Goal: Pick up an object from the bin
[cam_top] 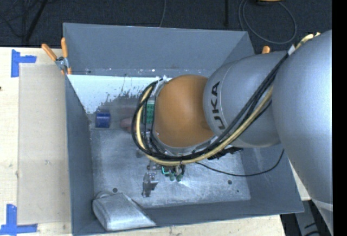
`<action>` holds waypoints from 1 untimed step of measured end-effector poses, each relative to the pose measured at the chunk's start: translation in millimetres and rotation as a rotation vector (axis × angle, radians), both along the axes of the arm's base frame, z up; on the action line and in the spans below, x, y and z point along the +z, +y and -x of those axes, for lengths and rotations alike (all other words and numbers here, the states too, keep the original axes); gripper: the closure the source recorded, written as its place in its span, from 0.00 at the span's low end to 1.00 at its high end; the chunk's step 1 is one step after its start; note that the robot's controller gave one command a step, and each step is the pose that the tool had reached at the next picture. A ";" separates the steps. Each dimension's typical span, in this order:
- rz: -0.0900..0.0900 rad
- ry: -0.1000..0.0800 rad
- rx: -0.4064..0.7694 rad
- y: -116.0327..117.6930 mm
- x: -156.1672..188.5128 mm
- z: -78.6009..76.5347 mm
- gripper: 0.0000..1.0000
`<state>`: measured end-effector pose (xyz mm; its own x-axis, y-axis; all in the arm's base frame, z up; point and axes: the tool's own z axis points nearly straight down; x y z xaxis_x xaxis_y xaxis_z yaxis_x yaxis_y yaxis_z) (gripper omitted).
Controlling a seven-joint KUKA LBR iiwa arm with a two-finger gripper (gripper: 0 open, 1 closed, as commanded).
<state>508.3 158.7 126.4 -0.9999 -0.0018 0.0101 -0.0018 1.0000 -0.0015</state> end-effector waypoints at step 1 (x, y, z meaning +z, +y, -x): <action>0.003 -0.014 -0.050 52.2 -40.8 23.3 0.00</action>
Offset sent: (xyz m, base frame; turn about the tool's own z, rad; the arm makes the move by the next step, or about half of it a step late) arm -0.0348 0.0730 -0.0564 0.0497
